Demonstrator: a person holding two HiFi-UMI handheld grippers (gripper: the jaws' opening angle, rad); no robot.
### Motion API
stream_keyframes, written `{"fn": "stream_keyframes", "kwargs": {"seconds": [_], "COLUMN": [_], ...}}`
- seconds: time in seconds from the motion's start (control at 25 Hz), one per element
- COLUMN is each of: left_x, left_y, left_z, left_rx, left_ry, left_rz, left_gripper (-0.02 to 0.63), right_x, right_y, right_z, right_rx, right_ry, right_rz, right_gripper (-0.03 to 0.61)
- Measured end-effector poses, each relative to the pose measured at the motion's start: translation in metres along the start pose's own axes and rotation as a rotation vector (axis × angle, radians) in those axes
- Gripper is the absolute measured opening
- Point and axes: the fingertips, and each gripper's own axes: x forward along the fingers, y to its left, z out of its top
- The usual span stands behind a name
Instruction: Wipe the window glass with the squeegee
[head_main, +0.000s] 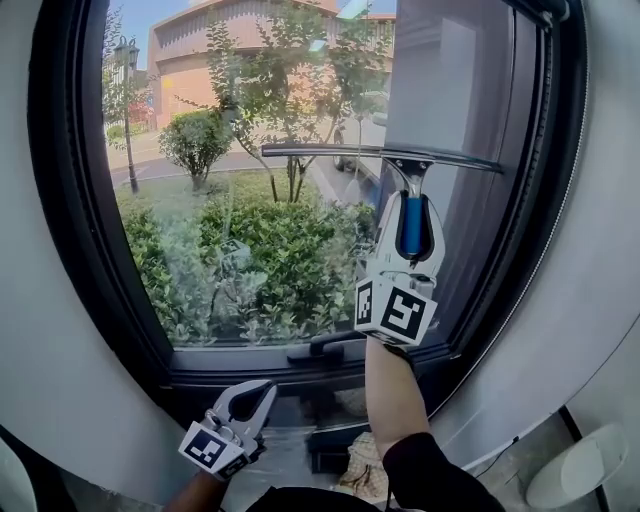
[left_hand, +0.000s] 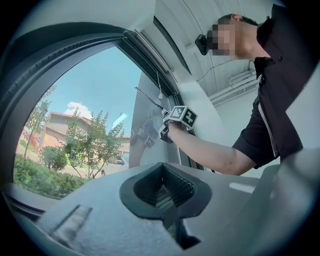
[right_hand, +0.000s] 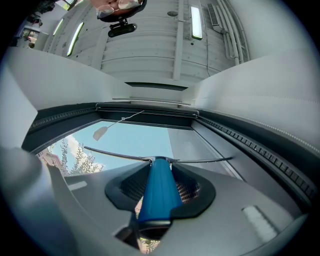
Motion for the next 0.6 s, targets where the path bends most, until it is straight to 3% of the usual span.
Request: {"fn": "stream_keyframes", "kwargs": {"seconds": [0.6], "left_x": [-0.0042], "left_y": [0.0002], "left_z": [-0.0098], "left_rx": [0.005], "left_ry": [0.014], "left_rz": [-0.012], "left_gripper": [0.000], "right_x": [-0.0096], "right_y": [-0.0007], "right_z": [-0.0061], "right_rx": [0.006], "right_ry": [0.026], "right_rz": [-0.007], "right_gripper": [0.135]}}
